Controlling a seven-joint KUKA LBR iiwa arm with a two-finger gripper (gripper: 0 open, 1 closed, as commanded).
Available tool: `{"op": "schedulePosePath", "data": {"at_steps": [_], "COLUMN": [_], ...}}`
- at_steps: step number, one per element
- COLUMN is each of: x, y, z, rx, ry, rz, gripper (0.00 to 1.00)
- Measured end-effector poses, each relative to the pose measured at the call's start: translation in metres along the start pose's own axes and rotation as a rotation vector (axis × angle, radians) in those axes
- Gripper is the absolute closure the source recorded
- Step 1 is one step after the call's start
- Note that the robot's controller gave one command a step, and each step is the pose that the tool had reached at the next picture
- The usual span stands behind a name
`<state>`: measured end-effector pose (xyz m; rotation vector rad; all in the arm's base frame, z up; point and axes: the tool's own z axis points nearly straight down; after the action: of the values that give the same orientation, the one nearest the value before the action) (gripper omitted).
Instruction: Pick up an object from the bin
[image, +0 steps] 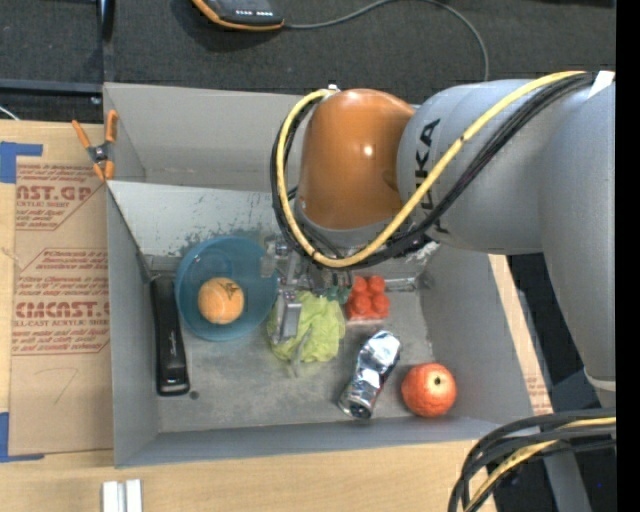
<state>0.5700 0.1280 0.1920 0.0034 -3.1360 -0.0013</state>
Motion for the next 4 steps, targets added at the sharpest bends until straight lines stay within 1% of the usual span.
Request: {"op": "schedulePosePath", "data": {"at_steps": [1,2,3,4], "x": [-0.001,0.03,0.039,0.049], "y": [-0.001,-0.082,-0.09,-0.097], "z": [-0.005,0.122,0.066,0.092], "rx": [-0.001,-0.001,-0.001,-0.003], "ry": [-0.007,-0.005,-0.019,-0.007], "rz": [0.002,-0.176,-0.377,-0.129], "gripper": [0.0,0.0,0.0,0.0]}}
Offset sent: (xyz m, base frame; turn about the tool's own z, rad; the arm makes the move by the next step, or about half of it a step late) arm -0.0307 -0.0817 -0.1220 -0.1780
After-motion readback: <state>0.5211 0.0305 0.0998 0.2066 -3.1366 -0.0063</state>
